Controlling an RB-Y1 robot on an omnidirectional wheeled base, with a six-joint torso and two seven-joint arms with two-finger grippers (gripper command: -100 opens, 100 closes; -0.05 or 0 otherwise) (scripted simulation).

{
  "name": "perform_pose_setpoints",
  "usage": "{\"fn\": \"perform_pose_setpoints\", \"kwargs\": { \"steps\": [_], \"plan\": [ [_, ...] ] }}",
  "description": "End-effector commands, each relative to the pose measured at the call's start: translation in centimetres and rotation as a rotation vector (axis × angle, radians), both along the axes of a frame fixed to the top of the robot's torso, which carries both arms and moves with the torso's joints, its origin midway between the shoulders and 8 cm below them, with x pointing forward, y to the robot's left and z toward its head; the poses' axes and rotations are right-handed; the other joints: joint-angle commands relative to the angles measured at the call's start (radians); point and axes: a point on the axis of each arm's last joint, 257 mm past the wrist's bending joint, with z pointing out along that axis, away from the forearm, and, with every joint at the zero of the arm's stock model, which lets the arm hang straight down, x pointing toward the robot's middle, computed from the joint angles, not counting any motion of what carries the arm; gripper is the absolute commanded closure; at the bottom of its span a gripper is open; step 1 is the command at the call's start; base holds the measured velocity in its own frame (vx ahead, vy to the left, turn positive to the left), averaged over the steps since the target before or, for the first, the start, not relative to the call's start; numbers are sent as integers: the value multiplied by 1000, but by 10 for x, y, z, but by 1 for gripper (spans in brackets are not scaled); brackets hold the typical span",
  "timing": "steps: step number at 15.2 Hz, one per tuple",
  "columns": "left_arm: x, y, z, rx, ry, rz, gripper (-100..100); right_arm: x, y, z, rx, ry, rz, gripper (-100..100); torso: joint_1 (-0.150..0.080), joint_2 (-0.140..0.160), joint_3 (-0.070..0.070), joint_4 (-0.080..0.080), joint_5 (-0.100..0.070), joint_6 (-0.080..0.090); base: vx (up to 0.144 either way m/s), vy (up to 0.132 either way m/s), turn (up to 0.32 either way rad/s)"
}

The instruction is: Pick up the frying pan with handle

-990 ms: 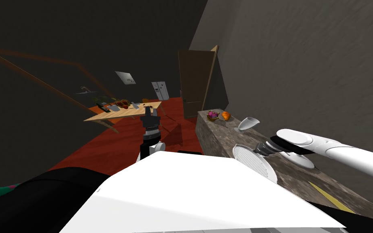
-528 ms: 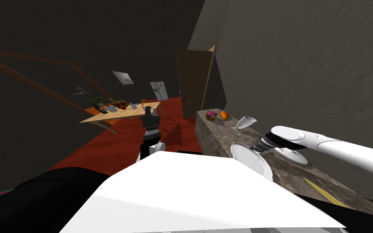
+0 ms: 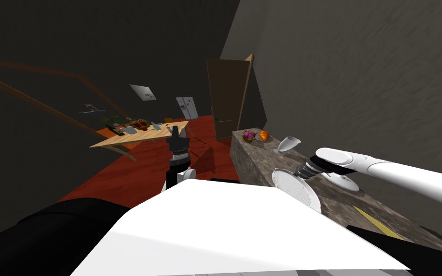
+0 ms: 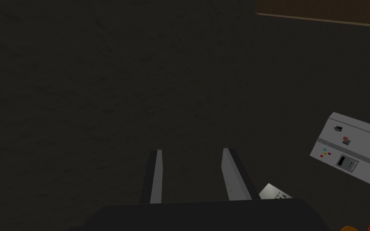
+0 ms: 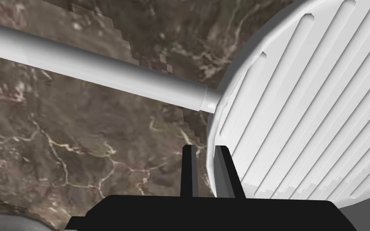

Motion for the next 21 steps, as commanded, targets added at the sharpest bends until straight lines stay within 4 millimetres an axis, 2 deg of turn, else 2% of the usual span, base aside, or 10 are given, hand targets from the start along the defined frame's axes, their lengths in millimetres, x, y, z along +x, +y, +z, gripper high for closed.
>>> {"fn": "perform_pose_setpoints", "kwargs": {
  "steps": [1, 6, 7, 9, 12, 13, 16, 18, 19, 21],
  "plan": [
    [0, 0, 0, 0, 0, 0, 0, 15, 8, 8, 12, -32, -9, 100, 0, 0, 0, 0, 0, 0, -3, -16, -157],
    [0, 0, 0, 0, 0, 0, 0, 1, 6, 1, -10, 24, 14, 100, 1, 0, 1, 1, 1, 0, -3, -12, -30],
    [0, 0, 0, 0, 0, 0, 0, 20, 14, 12, 7, -25, -3, 100, 1, 1, 1, 1, 1, 1, -1, -15, -138],
    [0, 0, 0, 0, 0, 0, 0, 24, 15, 14, -3, -22, 12, 100, 1, 1, 1, 2, 2, 1, -5, -21, -113],
    [0, 0, 0, 0, 0, 0, 0, 7, 10, 6, -18, 26, 18, 100, 2, 1, 1, 1, 2, 0, -1, -7, 14],
    [0, 0, 0, 0, 0, 0, 0, 26, 19, 17, 1, -23, -2, 100, 2, 1, 1, 1, 2, 1, -3, -11, -130],
    [0, 0, 0, 0, 0, 0, 0, 28, 18, 20, -16, -11, 16, 100, 2, 2, 2, 2, 4, 1, -3, -18, -79],
    [0, 0, 0, 0, 0, 0, 0, 12, 13, 12, -27, 29, 14, 100, 3, 2, 2, 2, 4, 1, 0, -6, 29],
    [0, 0, 0, 0, 0, 0, 0, 28, 21, 23, -7, -19, -9, 100, 3, 2, 2, 2, 3, 2, -4, -15, -143],
    [0, 0, 0, 0, 0, 0, 0, 31, 20, 26, -19, -16, 2, 100, 3, 3, 3, 3, 5, 2, -5, -21, -117]
  ]
}}
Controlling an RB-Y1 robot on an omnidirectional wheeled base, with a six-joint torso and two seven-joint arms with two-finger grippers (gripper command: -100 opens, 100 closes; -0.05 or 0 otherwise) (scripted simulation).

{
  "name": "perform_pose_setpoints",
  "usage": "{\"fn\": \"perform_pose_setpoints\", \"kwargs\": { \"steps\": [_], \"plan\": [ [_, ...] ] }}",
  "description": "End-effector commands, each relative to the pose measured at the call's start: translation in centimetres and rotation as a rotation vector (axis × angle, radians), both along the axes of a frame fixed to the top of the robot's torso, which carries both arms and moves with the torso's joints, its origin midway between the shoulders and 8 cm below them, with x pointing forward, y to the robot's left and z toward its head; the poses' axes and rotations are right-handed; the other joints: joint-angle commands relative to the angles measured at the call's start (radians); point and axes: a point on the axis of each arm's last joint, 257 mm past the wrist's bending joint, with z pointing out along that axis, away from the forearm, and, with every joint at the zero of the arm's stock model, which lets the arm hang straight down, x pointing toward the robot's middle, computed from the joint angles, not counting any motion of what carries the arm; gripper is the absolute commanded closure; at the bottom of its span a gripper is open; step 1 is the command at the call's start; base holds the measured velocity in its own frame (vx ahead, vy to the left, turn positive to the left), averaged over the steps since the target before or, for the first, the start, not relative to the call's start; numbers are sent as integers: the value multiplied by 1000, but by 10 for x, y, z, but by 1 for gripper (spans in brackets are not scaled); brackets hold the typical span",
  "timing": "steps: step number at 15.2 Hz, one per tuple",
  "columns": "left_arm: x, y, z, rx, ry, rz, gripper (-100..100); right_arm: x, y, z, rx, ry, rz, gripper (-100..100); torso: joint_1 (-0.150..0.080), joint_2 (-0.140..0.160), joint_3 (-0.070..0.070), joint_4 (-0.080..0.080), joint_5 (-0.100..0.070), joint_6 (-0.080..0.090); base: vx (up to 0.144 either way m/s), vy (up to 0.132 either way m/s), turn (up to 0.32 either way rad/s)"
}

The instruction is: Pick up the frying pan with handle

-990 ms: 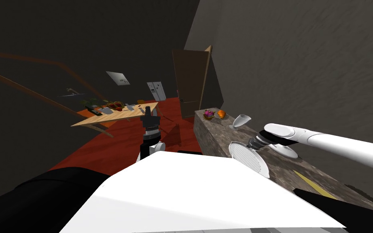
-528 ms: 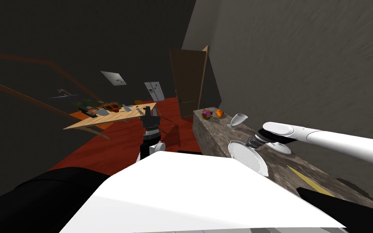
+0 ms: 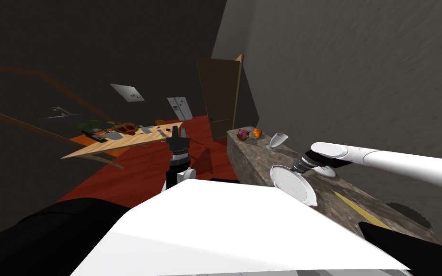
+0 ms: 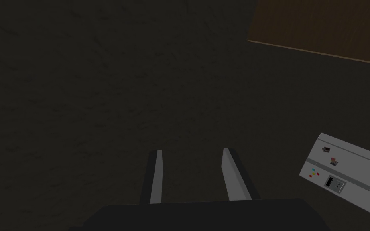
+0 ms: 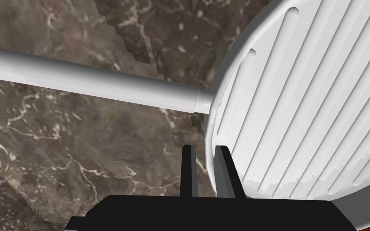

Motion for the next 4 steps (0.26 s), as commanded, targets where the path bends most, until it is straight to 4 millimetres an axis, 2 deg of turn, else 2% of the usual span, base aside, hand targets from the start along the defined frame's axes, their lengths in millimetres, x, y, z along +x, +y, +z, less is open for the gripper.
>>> {"fn": "perform_pose_setpoints", "kwargs": {
  "steps": [1, 3, 4],
  "plan": [
    [0, 0, 0, 0, 0, 0, 0, 4, 1, 4, -10, -1, 5, 100, 0, 0, 0, 0, 0, 0, -4, -13, 4],
    [0, 0, 0, 0, 0, 0, 0, -14, -5, -5, -21, 41, 1, 100, 1, 0, 0, 0, 0, 0, 1, -5, 28],
    [0, 0, 0, 0, 0, 0, 0, -5, -2, -1, -14, 19, 2, 100, 1, 0, 0, -1, 0, 0, 0, 0, 0]
  ]
}}
